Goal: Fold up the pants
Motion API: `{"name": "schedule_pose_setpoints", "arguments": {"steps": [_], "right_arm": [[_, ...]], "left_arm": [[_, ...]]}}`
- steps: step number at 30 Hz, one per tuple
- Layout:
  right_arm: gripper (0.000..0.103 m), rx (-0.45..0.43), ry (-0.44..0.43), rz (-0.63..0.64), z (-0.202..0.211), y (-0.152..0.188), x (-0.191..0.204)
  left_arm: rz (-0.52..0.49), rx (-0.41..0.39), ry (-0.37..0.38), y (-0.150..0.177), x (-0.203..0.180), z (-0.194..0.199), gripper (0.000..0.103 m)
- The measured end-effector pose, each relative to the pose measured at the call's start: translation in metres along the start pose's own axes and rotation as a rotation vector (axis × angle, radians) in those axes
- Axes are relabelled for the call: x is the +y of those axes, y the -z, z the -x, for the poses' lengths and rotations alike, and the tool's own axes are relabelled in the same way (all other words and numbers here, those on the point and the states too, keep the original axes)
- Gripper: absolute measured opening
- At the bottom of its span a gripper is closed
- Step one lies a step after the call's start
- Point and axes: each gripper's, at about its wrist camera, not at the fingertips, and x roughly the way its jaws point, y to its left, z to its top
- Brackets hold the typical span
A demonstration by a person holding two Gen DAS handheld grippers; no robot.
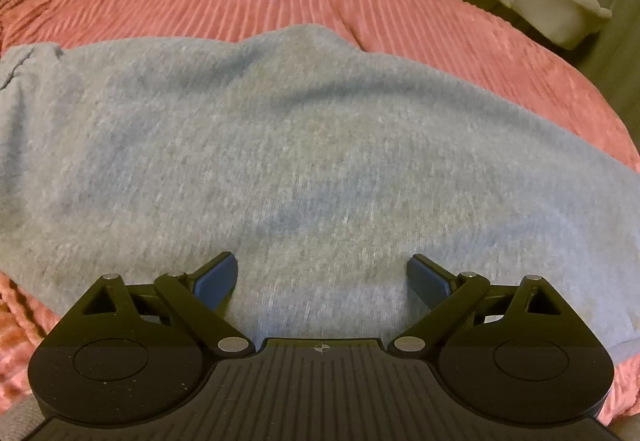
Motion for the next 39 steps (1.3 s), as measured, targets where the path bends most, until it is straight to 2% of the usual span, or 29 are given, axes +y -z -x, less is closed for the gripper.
{"name": "schedule_pose_setpoints", "arguments": {"steps": [3, 5, 8, 12, 19, 21, 25, 27, 28, 29, 34, 36, 38, 39], "right_arm": [[0.073, 0.003, -0.020, 0.036, -0.001, 0.001, 0.009], [0.103, 0.019, -0.034, 0.092, -0.004, 0.002, 0.020], [0.103, 0.034, -0.010, 0.141, -0.009, 0.005, 0.032], [0.103, 0.065, -0.023, 0.080, -0.011, -0.003, 0.027], [0.103, 0.138, -0.070, 0.074, -0.007, -0.013, 0.022], [0.103, 0.105, -0.131, -0.053, 0.005, -0.013, 0.004], [0.103, 0.007, -0.328, -0.523, 0.021, 0.008, -0.054], [0.099, -0.030, -0.424, -0.710, 0.021, 0.023, -0.078], [0.088, -0.029, -0.416, -0.755, 0.021, 0.026, -0.085], [0.084, -0.014, -0.405, -0.774, 0.021, 0.026, -0.089], [0.077, 0.045, -0.436, -0.806, 0.017, 0.023, -0.099], [0.066, 0.045, -0.437, -0.821, 0.012, 0.022, -0.102], [0.037, 0.054, -0.420, -0.821, 0.003, 0.023, -0.102], [0.030, 0.060, -0.415, -0.829, -0.003, 0.025, -0.102]], "left_arm": [[-0.004, 0.003, -0.002, 0.000, -0.001, 0.000, 0.097], [-0.009, 0.003, -0.004, 0.000, -0.002, 0.000, 0.097], [-0.010, 0.003, -0.002, 0.000, -0.002, 0.000, 0.097], [-0.001, 0.006, 0.007, 0.000, 0.000, -0.001, 0.097], [0.013, 0.010, 0.021, -0.001, 0.002, -0.002, 0.098], [0.019, 0.010, 0.026, -0.001, 0.003, -0.002, 0.098], [0.021, 0.013, 0.026, -0.001, 0.002, -0.003, 0.099], [0.012, 0.013, 0.021, -0.001, 0.000, -0.003, 0.099], [0.008, 0.014, 0.019, -0.001, 0.000, -0.003, 0.099], [0.006, 0.014, 0.018, -0.001, 0.000, -0.003, 0.099], [0.014, 0.014, 0.019, -0.001, 0.000, -0.003, 0.099], [0.007, 0.014, 0.013, -0.001, -0.002, -0.004, 0.099], [-0.004, 0.014, 0.005, -0.001, -0.004, -0.003, 0.099], [-0.007, 0.014, 0.003, -0.001, -0.003, -0.003, 0.099]]}}
